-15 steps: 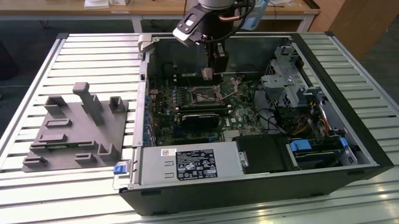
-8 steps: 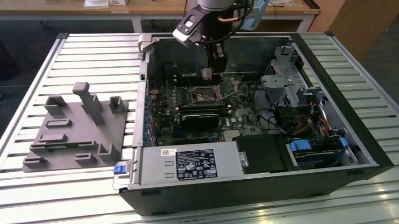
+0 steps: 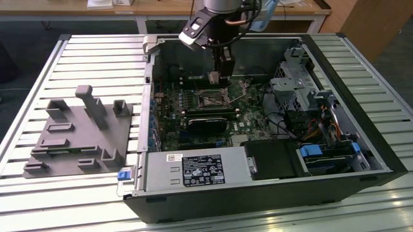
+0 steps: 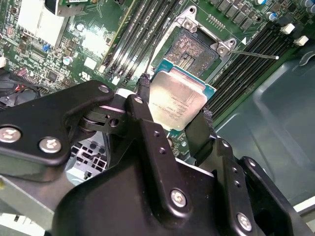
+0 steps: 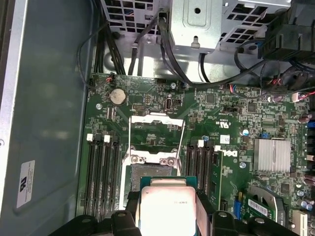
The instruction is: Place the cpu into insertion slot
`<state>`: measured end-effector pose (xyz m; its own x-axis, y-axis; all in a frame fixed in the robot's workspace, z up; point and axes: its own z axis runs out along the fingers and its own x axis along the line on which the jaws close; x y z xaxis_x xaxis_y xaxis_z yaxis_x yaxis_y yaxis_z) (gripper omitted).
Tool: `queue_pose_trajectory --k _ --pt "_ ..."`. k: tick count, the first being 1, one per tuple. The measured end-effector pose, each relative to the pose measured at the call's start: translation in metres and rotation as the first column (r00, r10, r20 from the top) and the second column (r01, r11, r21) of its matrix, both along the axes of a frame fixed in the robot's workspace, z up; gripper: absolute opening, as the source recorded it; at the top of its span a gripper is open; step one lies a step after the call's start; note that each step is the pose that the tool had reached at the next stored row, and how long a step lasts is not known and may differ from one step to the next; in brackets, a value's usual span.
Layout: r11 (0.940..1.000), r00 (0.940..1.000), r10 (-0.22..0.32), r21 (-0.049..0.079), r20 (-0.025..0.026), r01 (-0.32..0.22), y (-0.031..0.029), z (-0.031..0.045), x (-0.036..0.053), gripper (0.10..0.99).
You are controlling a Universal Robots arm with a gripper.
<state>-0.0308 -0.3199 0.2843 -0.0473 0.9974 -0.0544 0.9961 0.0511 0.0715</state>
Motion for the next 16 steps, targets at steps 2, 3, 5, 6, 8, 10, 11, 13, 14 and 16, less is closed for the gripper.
queue_pose_trajectory --k 2,3,5,6,8,10,11,13,14,16 --pt "1.0 1.0 0.0 0.0 0.0 0.0 0.0 -0.001 0.0 0.537" --pt "1.0 1.0 0.0 0.0 0.0 0.0 0.0 -0.0014 0.0 0.537" --pt "1.0 1.0 0.0 0.0 0.0 0.0 0.0 -0.0024 -0.0001 0.537" --pt "1.0 1.0 0.0 0.0 0.0 0.0 0.0 -0.0029 -0.0001 0.537" --pt "1.0 1.0 0.0 0.0 0.0 0.0 0.0 -0.0043 -0.0002 0.537" --pt "1.0 1.0 0.0 0.0 0.0 0.0 0.0 -0.0057 -0.0002 0.537" --pt "1.0 1.0 0.0 0.0 0.0001 0.0 0.0 -0.0061 -0.0002 0.537" --pt "1.0 1.0 0.0 0.002 0.0001 0.0 0.0 -0.007 -0.0003 0.537" --pt "1.0 1.0 0.0 0.002 0.0001 0.0 0.0 -0.0074 -0.0003 0.537" --pt "1.0 1.0 0.0 0.003 0.0 0.0 0.0 -0.0085 -0.0002 0.537"
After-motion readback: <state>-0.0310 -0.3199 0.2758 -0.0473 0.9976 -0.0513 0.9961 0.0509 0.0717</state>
